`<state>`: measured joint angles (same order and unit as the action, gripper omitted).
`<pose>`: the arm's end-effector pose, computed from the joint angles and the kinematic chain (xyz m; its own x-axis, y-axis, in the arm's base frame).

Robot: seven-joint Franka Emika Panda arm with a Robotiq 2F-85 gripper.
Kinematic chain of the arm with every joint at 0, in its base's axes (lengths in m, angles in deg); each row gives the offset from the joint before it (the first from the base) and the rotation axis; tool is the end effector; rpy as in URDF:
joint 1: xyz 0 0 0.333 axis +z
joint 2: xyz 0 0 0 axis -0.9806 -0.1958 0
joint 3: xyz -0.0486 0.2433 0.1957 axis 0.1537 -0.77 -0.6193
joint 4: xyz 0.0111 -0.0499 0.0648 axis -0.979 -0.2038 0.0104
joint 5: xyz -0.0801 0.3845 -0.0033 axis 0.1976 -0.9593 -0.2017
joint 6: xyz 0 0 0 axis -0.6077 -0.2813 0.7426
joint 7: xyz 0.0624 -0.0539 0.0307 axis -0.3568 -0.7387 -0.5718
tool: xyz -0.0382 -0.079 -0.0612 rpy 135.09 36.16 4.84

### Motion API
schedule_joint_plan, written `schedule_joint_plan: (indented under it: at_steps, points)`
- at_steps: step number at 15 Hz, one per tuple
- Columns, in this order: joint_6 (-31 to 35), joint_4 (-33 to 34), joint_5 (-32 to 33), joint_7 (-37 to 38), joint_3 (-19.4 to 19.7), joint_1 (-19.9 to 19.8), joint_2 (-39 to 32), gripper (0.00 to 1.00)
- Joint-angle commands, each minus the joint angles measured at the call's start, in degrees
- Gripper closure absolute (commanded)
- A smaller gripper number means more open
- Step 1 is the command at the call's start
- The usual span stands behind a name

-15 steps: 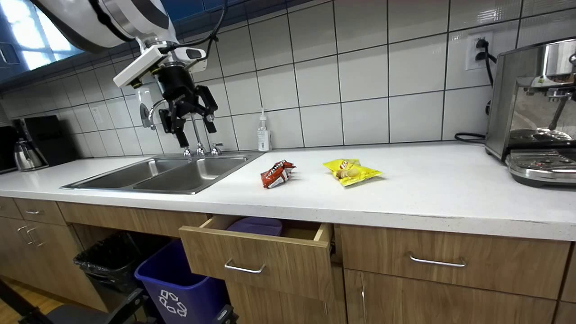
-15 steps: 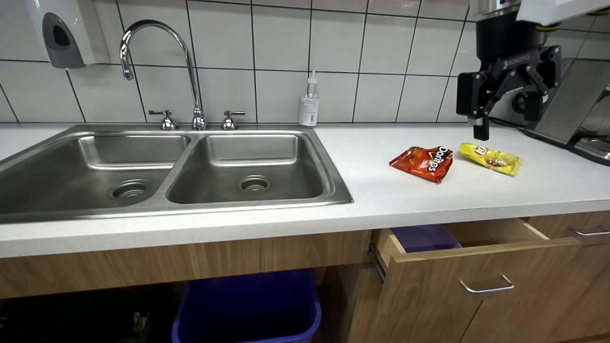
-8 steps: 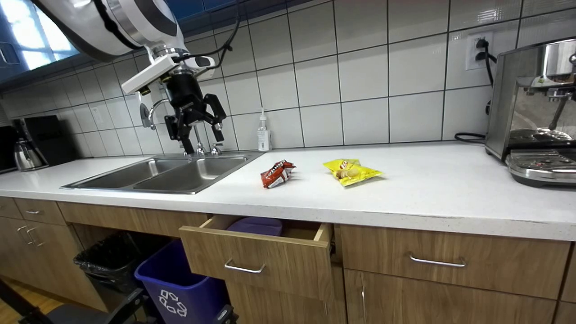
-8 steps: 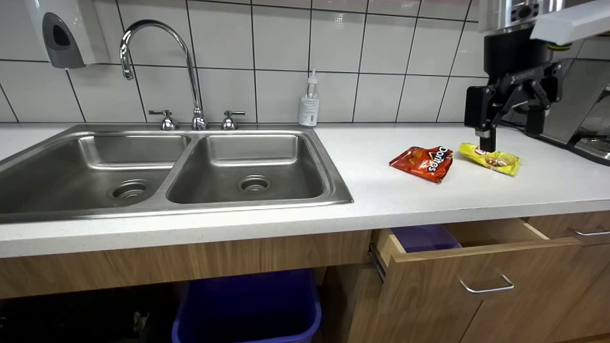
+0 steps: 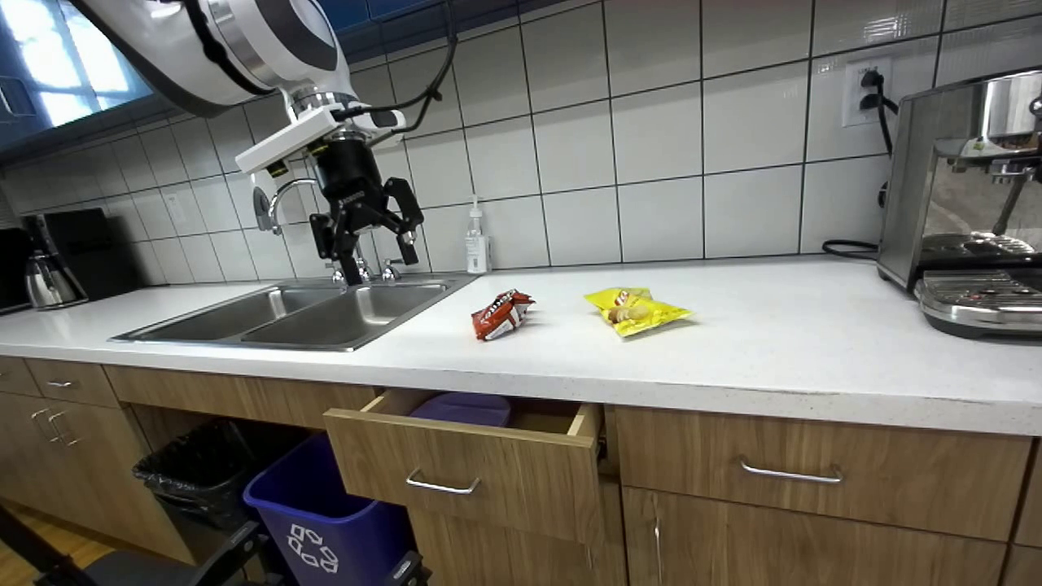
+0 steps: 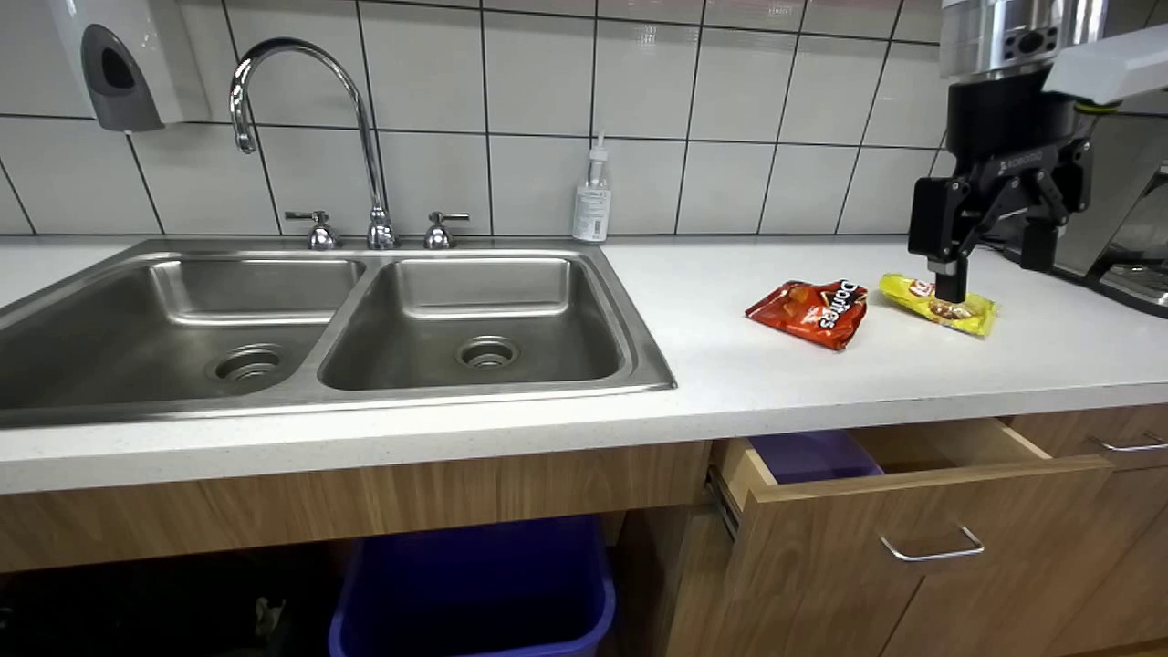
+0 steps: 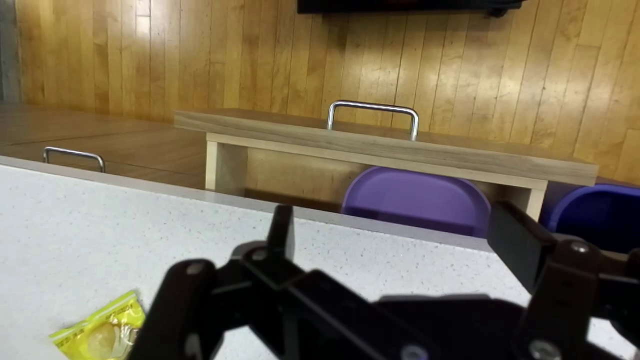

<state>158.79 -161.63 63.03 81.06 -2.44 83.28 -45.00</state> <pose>0.4629 0.0497 0.3634 0.9842 0.0786 -0.1584 0.1144 -0.9661 0.2315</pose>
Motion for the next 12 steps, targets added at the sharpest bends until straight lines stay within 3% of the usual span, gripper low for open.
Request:
schedule_joint_plan:
  at_steps: [1,4,12]
  points:
    - [-0.10,0.07,-0.10,-0.07,-0.58,-0.56,0.00,0.00]
    - [0.47,-0.16,-1.26,-0.06,-0.39,-0.60,0.18,0.00]
    - [10.20,-2.09,-14.49,-3.74,0.71,-0.62,-0.02,0.00]
